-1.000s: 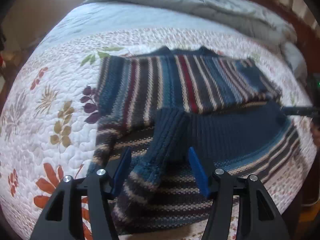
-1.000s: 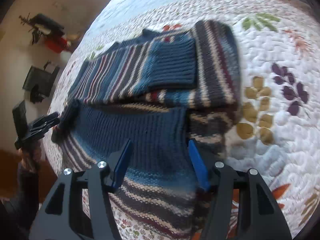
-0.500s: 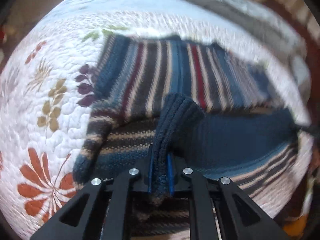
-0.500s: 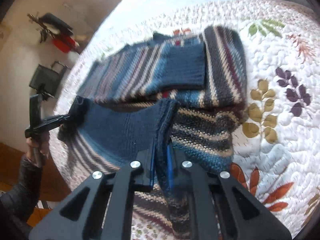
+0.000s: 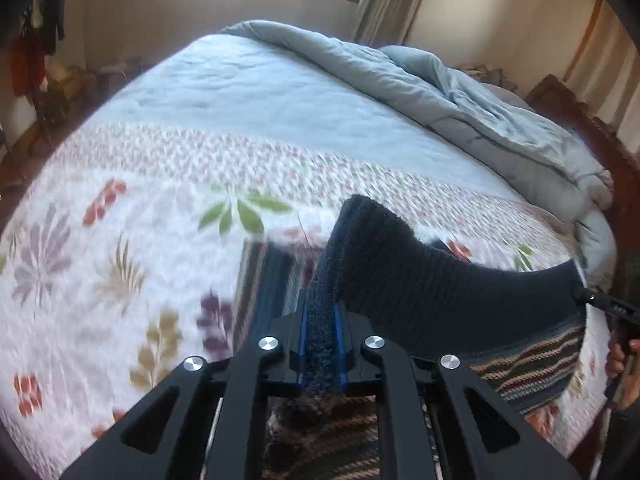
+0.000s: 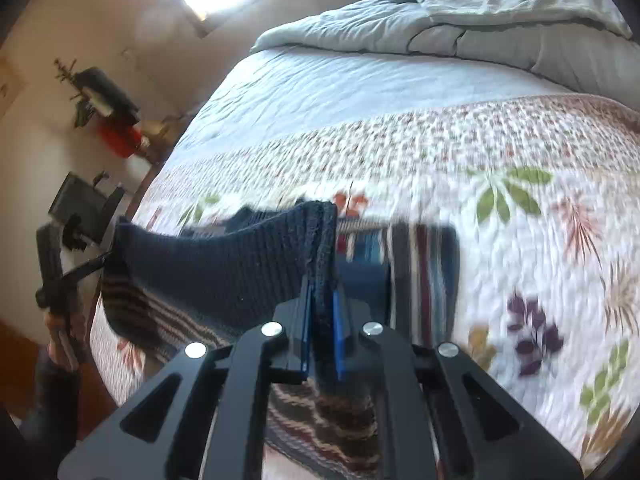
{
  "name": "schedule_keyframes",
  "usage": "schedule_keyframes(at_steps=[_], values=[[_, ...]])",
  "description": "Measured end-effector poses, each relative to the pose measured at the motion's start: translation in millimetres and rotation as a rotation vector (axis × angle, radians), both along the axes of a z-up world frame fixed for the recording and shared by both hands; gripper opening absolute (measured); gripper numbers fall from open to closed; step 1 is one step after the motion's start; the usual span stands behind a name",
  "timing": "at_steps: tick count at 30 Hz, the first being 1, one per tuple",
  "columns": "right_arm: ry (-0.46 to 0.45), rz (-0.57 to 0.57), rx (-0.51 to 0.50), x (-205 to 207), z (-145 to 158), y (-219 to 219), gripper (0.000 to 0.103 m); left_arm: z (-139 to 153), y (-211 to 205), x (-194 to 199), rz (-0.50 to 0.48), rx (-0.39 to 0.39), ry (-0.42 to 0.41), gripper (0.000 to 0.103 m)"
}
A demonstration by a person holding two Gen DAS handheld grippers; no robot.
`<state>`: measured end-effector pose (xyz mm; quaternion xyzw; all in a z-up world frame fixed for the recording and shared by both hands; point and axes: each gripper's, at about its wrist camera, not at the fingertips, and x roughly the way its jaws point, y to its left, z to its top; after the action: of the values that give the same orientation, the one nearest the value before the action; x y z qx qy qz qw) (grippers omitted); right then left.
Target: Fold small clothes
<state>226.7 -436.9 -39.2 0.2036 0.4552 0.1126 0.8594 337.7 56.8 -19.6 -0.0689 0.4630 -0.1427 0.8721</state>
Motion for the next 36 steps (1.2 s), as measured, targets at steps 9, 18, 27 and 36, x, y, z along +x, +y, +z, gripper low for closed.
schedule_keyframes(at_steps=[9,18,27,36], values=[[0.109,-0.085,-0.049,101,-65,-6,0.008,-66,-27,74,0.041,0.099,0.083,0.011],[0.243,-0.112,-0.092,107,-111,-7,0.030,-108,-24,81,0.019,0.152,0.257,0.030],[0.240,-0.024,-0.060,-3,-75,-15,0.052,-87,32,-7,-0.003,0.096,0.320,0.054],[0.299,0.052,0.034,-97,-109,-5,0.051,-110,48,-85,-0.015,0.088,0.279,0.060]])
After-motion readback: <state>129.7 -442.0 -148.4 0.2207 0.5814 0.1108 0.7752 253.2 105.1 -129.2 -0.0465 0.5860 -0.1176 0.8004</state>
